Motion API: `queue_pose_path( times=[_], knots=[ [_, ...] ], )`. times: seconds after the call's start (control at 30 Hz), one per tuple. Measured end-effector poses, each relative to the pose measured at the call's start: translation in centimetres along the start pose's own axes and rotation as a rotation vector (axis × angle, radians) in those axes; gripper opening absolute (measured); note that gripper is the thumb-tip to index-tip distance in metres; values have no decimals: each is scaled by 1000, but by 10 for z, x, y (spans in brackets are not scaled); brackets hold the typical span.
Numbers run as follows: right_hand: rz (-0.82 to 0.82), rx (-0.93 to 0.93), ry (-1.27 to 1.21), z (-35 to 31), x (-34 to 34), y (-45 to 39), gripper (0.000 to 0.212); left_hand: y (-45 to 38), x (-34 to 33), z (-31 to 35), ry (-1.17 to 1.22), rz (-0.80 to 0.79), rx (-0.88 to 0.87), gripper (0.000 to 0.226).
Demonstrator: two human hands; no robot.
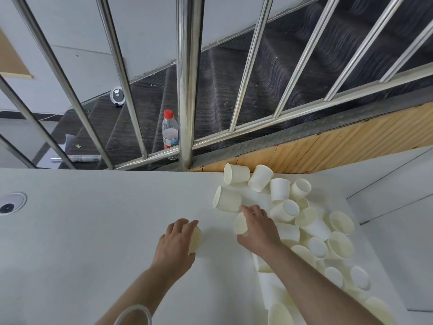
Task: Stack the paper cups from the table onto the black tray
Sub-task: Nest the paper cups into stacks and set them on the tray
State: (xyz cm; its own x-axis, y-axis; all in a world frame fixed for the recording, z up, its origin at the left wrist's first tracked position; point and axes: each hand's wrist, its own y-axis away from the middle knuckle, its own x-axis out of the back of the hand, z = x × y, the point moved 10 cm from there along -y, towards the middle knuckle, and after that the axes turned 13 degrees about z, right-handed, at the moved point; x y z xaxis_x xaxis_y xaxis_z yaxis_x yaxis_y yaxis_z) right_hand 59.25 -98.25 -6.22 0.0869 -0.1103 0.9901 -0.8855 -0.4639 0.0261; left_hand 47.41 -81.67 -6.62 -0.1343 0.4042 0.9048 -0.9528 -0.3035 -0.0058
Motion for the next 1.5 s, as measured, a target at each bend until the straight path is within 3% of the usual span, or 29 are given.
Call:
queue_pose_path(
  times=[0.13,0.33,0.53,0.63,1.0,1.5],
  knots=[
    [18,-1,-161,-11,9,9,81,1,0,2,-1,2,-1,74],
    [-96,-34,-306,-29,-4,26,77,6,-1,8,-15,-11,-25,75],
    [-156,68,-220,-46,-13,31,84,10,-3,8,-16,-38,-29,76],
    [-154,119,-187,-56,-13,33,75,10,-2,10,-26,-27,-46,72],
    [-61,54,-182,-58,18,69,68,29,16,27,31,24,-55,65],
    [-50,32,-220,-86,31,176,67,144,44,20,9,36,-27,65]
  ],
)
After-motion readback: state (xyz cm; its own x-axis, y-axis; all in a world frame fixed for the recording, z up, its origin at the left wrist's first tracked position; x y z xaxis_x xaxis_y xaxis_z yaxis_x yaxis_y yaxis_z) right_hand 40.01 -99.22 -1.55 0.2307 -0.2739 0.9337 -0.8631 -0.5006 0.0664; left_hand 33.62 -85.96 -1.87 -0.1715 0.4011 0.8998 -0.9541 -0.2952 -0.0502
